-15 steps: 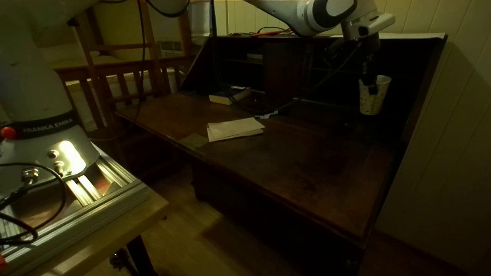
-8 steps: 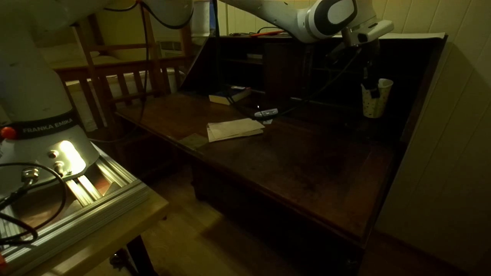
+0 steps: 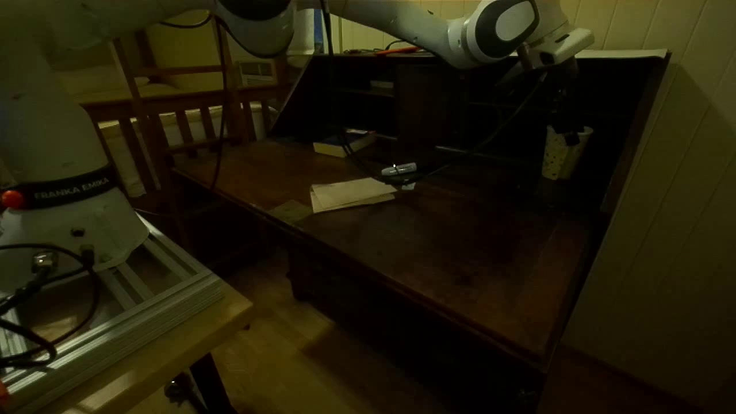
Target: Move the cup to the left
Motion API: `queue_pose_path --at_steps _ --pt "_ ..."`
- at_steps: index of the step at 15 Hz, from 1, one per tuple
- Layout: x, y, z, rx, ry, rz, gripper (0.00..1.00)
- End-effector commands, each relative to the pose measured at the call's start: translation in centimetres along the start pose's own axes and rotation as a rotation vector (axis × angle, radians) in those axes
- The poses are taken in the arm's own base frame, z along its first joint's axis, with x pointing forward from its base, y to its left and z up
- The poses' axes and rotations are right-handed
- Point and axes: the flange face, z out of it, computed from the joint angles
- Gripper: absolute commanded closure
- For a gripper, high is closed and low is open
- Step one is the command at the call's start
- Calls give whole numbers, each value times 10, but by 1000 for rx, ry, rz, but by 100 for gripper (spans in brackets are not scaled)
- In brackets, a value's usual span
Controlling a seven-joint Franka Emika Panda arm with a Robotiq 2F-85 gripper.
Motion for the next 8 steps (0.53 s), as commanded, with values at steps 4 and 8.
queue_pose_path --at_steps 4,8 --pt "-4 -1 5 14 13 -6 22" --pt "-4 -3 1 4 5 -12 62"
